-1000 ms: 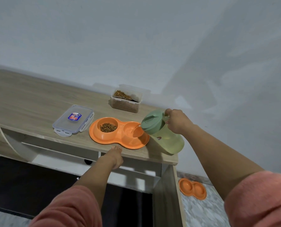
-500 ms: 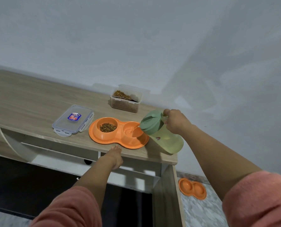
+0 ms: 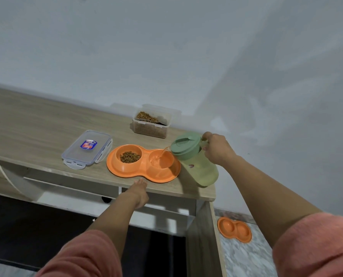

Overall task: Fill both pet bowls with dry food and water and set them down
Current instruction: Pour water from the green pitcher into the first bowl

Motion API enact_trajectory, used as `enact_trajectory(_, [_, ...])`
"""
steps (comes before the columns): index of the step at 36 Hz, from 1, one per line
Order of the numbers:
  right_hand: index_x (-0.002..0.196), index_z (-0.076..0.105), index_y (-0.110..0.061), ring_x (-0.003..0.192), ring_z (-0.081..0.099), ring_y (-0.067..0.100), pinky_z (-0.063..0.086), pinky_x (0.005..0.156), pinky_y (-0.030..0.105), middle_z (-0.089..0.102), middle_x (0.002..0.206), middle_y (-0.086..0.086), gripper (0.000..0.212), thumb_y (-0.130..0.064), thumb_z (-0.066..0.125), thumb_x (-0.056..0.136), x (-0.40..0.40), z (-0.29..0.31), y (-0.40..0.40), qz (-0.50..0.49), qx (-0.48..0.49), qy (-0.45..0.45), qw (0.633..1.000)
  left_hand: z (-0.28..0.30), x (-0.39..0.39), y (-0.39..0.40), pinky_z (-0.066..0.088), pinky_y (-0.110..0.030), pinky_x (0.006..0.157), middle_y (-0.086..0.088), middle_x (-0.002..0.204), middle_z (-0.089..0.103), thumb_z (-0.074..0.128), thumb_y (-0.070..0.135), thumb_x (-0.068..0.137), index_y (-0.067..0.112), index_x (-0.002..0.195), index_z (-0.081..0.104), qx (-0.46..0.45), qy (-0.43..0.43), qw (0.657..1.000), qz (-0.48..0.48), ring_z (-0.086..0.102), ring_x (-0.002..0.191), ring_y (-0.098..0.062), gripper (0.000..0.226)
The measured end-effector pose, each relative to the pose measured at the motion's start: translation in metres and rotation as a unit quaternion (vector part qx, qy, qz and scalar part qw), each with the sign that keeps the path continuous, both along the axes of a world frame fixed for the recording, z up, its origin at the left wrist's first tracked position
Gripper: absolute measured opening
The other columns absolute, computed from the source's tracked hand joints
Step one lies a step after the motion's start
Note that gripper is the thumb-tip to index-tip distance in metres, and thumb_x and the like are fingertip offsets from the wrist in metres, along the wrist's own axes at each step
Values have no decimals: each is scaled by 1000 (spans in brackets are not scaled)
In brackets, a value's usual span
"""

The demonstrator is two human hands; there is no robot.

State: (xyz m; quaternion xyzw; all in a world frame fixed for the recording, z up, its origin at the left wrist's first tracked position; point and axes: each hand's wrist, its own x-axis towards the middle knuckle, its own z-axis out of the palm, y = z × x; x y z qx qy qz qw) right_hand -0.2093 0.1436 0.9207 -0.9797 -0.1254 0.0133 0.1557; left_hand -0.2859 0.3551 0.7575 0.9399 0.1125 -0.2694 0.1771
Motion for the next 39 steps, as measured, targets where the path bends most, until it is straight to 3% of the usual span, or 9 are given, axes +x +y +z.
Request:
enact_trajectory(4, [128,49,-6,89,50,26,42,73,31,57,115,17,36,-3,44,92,0,-8,-11,-47,81,2,996,2,-1,0,2,-31,121,-8,162,-11,32,6,99,7,155,0,-4,-3,1000,0,-6,151,-23,64])
enact_trajectory(10, [124,50,-6,90,48,22,39,75,28,51,100,6,30,-6,45,95,-9,-25,-22,-127,198,-10,972,4,-2,1,3,-31,121,-7,163,-10,30,5,99,8,155,1,-14,-9,1000,1,-6,151,-23,63])
enact_trajectory(18, [117,51,-13,93,55,26,53,85,43,58,113,10,23,-8,49,95,-27,-56,-34,-214,332,0,919,1,-14,2,9,-32,122,-8,163,0,33,12,101,7,155,11,-73,-63,995,29,3,151,-24,59])
enact_trajectory(21, [123,50,-15,103,56,27,50,93,45,58,119,8,29,-11,52,94,-29,-60,-35,-220,348,-2,911,-6,-22,4,25,-34,118,-11,157,28,40,14,97,7,150,30,-129,-140,977,93,29,143,-28,53])
enact_trajectory(24, [138,38,-18,116,52,27,46,100,39,52,129,8,49,-15,56,93,-30,-64,-32,-256,358,-3,898,-10,-30,4,26,-32,115,-12,151,39,44,13,97,5,147,37,-142,-208,957,147,36,139,-27,51])
enact_trajectory(28, [146,21,-11,121,51,36,47,95,42,43,140,18,69,-16,60,89,-31,-76,-17,-404,416,66,812,-6,-32,10,29,-37,113,-17,146,44,47,16,97,2,144,40,-148,-246,928,240,40,135,-33,50])
enact_trajectory(32, [134,33,0,115,54,37,46,86,41,48,133,20,53,-16,56,89,-37,-91,2,-506,457,154,715,1,-24,27,33,-43,109,-22,140,48,49,20,96,-1,141,40,-153,-243,903,320,43,131,-38,51])
enact_trajectory(35, [131,48,-3,91,57,29,48,82,37,57,110,12,44,-16,52,89,-44,-103,18,-469,482,208,711,7,-16,42,39,-45,101,-23,127,56,51,22,96,-1,131,46,-165,-240,886,360,50,121,-40,43])
enact_trajectory(39, [113,55,-6,63,44,15,51,97,40,46,77,3,22,-13,54,92,-44,-113,42,-418,513,257,705,15,-1,59,42,-44,97,-20,129,57,51,35,97,0,133,46,-175,-212,878,392,53,121,-38,50])
